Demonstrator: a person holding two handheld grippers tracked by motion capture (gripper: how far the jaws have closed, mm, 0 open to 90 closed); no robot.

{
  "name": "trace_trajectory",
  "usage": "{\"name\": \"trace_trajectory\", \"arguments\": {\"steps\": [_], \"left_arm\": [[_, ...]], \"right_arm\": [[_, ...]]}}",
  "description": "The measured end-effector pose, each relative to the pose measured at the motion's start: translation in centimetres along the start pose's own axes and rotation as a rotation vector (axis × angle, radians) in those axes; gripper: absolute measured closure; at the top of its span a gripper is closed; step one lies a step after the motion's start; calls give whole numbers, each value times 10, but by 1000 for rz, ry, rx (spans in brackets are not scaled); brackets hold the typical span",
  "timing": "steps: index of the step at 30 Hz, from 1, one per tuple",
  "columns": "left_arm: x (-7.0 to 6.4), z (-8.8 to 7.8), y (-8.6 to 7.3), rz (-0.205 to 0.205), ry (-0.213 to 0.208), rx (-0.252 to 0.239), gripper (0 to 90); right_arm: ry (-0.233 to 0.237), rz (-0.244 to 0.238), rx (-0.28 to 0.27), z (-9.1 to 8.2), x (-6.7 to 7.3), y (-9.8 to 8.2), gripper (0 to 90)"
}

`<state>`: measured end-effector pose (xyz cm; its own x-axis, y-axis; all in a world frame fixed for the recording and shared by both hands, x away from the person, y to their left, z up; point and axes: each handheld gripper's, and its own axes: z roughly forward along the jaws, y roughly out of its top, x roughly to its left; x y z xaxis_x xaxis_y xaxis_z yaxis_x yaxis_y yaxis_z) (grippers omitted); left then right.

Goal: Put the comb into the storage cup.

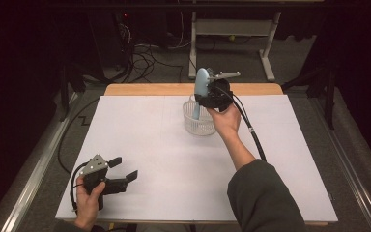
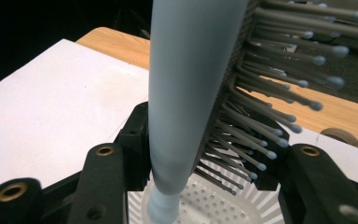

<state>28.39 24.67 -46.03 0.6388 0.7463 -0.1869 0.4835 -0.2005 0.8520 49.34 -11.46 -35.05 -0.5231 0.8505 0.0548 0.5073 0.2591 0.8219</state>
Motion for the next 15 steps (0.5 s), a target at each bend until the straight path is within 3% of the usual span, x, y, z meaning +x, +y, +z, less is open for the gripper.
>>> {"name": "trace_trajectory", "arguments": {"steps": [15], "left_arm": [[0,-1,0,-1,-1,-1,160]], "right_arm": [[7,-30,0,9,13,-5,520]]}}
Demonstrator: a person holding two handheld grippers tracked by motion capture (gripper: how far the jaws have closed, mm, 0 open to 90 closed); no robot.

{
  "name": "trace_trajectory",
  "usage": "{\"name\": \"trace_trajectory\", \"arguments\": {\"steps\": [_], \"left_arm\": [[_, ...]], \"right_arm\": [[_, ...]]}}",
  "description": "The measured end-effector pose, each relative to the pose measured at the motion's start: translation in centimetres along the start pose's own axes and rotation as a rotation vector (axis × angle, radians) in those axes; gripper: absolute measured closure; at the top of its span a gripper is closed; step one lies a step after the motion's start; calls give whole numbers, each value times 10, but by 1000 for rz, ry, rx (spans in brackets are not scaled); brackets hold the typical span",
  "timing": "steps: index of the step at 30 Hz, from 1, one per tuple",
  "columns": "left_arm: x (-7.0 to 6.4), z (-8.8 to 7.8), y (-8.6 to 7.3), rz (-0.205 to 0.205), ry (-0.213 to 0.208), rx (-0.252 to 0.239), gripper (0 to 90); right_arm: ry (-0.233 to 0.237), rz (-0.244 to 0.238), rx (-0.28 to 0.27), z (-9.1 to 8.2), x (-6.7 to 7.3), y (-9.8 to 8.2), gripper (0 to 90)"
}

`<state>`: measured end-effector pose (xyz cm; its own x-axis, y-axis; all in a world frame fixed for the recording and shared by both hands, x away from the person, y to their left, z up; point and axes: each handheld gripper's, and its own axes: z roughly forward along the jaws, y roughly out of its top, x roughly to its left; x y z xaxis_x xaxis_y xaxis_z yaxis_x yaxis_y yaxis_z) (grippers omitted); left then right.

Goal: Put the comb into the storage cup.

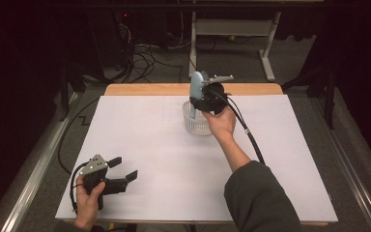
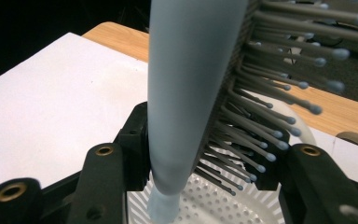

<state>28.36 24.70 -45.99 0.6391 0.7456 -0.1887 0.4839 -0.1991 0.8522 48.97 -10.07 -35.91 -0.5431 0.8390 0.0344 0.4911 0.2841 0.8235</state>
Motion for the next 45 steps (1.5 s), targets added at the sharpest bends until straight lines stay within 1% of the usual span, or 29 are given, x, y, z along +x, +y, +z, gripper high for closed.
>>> {"name": "trace_trajectory", "arguments": {"steps": [4,6,9,13,16,18,20,22,23,24,28,36,45], "left_arm": [[0,0,0,1,0,1,160],[0,0,0,2,1,2,160],[0,0,0,3,0,2,160],[0,0,0,4,0,3,160],[0,0,0,5,0,4,160],[0,0,0,3,0,3,160],[-1,0,0,5,0,6,160],[-1,0,0,5,0,7,160],[-1,0,0,5,0,8,160],[-1,0,0,4,0,8,160],[0,1,0,3,0,6,160],[0,0,0,5,1,9,160],[0,1,0,4,1,7,160]], "right_arm": [[-10,-18,15,4,3,-3,519],[-7,-14,8,4,3,-4,519],[-8,-16,11,3,4,-4,518],[-8,-20,13,1,2,-6,516],[-7,-13,13,0,1,-7,514],[-4,-15,0,-1,0,-10,513],[2,-2,-4,-3,-2,-12,512],[-2,7,6,-4,-5,-13,511],[-12,-2,25,-4,-6,-14,510],[-8,1,18,-5,-7,-15,510],[-1,22,26,-8,-12,-17,507],[7,34,40,-11,-18,-18,495],[4,53,53,-15,-27,-21,467]]}}
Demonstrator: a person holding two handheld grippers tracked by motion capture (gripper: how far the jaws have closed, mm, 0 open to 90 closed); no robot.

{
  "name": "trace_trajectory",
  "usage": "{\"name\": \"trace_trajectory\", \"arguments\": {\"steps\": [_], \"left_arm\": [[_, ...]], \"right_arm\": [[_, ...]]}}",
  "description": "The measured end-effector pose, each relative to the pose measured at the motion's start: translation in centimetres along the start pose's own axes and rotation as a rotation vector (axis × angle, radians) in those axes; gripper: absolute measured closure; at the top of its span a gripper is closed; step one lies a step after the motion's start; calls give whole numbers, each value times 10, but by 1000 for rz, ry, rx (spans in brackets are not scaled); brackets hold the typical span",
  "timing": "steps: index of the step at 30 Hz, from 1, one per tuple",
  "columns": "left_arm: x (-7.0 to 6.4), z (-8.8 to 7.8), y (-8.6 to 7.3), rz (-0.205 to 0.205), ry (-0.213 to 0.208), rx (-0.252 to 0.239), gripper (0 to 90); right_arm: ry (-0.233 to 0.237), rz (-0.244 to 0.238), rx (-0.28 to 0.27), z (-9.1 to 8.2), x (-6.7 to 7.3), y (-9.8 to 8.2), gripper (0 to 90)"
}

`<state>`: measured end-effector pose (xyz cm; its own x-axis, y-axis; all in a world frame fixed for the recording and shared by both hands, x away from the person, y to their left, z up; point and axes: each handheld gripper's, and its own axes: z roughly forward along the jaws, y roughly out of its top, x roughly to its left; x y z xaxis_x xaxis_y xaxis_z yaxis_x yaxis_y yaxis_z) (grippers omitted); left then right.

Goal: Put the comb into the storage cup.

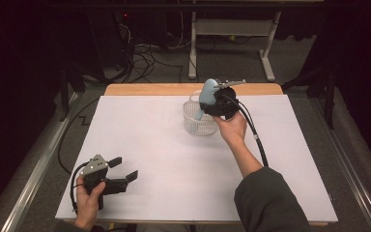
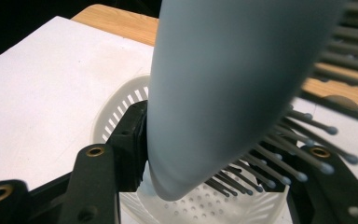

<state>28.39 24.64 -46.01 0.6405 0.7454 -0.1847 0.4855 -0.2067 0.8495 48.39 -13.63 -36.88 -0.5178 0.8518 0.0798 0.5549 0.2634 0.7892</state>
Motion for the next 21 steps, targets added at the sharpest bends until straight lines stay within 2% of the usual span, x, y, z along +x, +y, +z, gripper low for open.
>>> {"name": "trace_trajectory", "arguments": {"steps": [13,21], "left_arm": [[0,0,0,-1,1,-2,160],[0,0,0,-1,2,0,160]], "right_arm": [[-19,51,35,-4,-17,-6,407],[-32,56,64,-3,-24,-9,385]]}}
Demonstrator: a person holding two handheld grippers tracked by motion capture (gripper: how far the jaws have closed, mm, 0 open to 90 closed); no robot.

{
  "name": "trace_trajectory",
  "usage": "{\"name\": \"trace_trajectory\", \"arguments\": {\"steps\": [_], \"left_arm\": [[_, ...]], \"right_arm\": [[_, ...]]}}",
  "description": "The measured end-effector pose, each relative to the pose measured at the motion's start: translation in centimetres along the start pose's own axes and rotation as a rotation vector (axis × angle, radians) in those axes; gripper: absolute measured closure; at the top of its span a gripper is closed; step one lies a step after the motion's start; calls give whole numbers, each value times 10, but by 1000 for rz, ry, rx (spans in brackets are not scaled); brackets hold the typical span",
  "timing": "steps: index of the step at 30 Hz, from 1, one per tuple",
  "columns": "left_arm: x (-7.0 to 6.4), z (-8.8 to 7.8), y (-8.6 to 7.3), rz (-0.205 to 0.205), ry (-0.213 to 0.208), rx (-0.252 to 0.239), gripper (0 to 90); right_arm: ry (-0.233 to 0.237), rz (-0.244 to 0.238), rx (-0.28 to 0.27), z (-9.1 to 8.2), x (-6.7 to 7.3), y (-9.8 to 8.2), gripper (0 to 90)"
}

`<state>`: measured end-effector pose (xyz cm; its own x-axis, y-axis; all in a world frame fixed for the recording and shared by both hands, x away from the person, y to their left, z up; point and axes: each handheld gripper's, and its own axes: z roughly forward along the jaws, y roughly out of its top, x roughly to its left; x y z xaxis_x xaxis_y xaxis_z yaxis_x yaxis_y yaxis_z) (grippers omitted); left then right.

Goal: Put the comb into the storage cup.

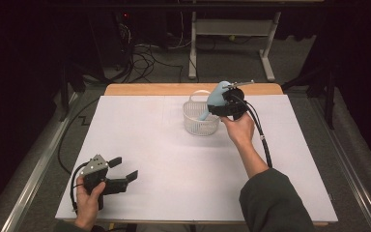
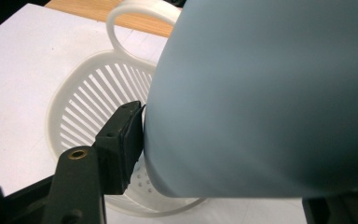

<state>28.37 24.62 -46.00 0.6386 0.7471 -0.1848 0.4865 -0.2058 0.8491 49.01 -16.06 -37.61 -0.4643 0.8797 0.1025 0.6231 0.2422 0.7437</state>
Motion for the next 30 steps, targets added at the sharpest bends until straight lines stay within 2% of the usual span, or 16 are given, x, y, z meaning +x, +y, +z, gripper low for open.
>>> {"name": "trace_trajectory", "arguments": {"steps": [17,30], "left_arm": [[0,0,0,-1,2,-2,160],[0,0,0,0,3,-2,160]], "right_arm": [[-16,14,31,1,-8,-4,354],[3,21,35,-1,-10,-9,345]]}}
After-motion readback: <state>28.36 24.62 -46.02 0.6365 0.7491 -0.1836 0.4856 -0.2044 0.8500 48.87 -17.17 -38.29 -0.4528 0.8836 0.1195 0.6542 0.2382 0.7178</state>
